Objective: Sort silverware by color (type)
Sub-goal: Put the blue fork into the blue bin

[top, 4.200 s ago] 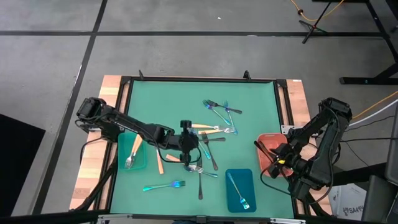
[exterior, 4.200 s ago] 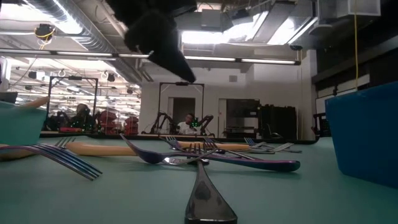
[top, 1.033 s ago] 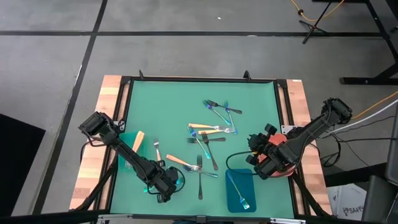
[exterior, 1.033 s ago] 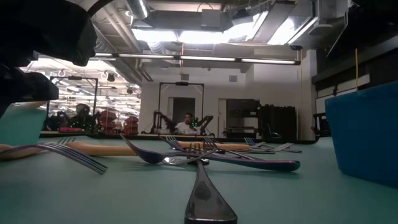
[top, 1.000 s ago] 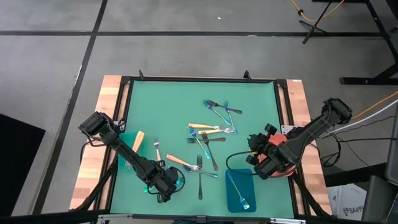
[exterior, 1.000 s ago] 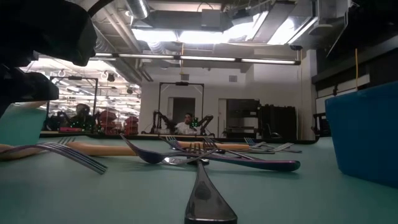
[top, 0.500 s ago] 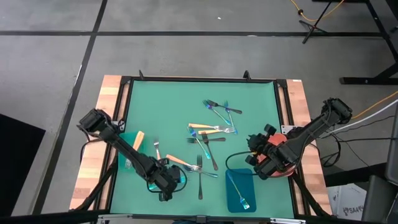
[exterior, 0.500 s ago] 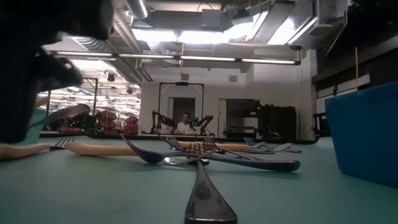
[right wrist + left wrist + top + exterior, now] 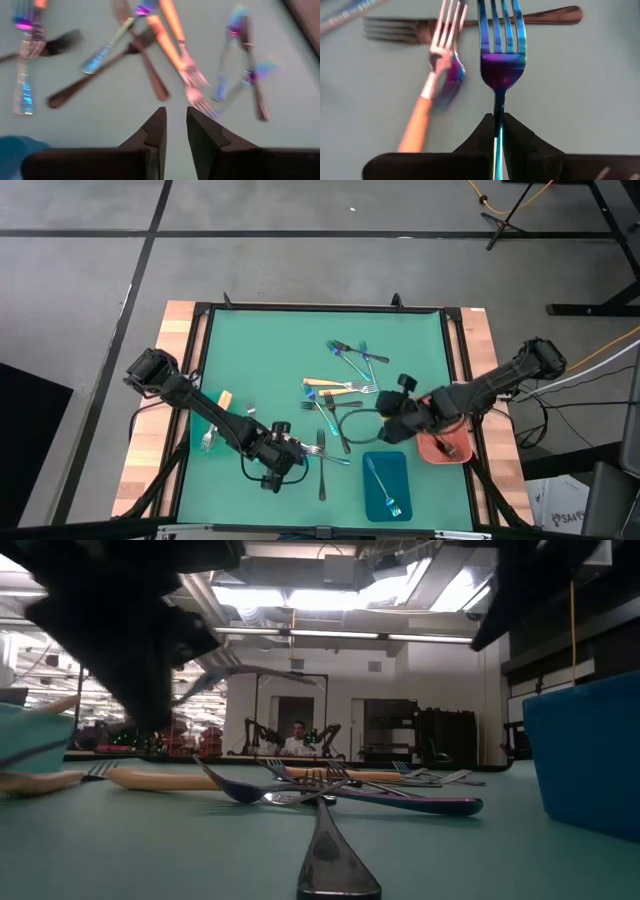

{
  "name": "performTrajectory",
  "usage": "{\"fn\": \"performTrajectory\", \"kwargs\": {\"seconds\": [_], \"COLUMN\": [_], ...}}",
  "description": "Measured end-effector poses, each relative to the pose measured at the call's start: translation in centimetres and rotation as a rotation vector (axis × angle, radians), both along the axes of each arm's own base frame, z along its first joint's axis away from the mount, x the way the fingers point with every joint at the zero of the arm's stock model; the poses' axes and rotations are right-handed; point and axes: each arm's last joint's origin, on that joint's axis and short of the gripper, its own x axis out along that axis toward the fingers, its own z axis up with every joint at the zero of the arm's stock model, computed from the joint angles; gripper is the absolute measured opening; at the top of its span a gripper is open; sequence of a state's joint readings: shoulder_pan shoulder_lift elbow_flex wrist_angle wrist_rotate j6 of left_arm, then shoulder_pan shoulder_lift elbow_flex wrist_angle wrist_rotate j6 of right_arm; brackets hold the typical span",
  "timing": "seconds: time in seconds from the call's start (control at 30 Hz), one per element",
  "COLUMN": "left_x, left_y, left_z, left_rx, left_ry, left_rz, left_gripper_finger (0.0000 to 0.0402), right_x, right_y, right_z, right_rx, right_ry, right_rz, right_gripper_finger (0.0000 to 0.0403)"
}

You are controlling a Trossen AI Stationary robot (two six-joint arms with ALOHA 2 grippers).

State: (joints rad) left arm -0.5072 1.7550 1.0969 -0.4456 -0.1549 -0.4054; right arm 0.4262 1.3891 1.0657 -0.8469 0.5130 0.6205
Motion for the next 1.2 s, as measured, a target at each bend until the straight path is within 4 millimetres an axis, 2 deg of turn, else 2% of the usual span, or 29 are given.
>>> {"fn": "performTrajectory", "kwargs": {"seconds": [0.33, 0.7, 0.9, 1.2], "left_x": [1.3, 2.4, 3.4, 4.7], "left_y": [1.8, 4.5, 6.8, 9.4], "left_z": [0.3, 0.6, 1.2, 1.7], "left_rx": [0.299, 0.721, 0.988, 1.077], "left_ry": [-0.103, -0.090, -0.049, -0.042], "left_rz": [-0.199, -0.401, -0.445, -0.482], "left_gripper_finger": [0.0009, 0.0009, 0.0009, 0.0009], "right_x": [3.7, 5.2, 5.5, 5.9], "right_y": [-4.1, -8.1, -9.2, -9.2], "right_z": [1.1, 2.0, 2.4, 2.9], "right_rx": [0.277, 0.420, 0.470, 0.473], "right_ry": [-0.131, -0.279, -0.337, -0.413], "right_rz": [0.142, 0.076, 0.036, -0.016], "right_gripper_finger": [0.0067, 0.0067, 0.0067, 0.0067]}}
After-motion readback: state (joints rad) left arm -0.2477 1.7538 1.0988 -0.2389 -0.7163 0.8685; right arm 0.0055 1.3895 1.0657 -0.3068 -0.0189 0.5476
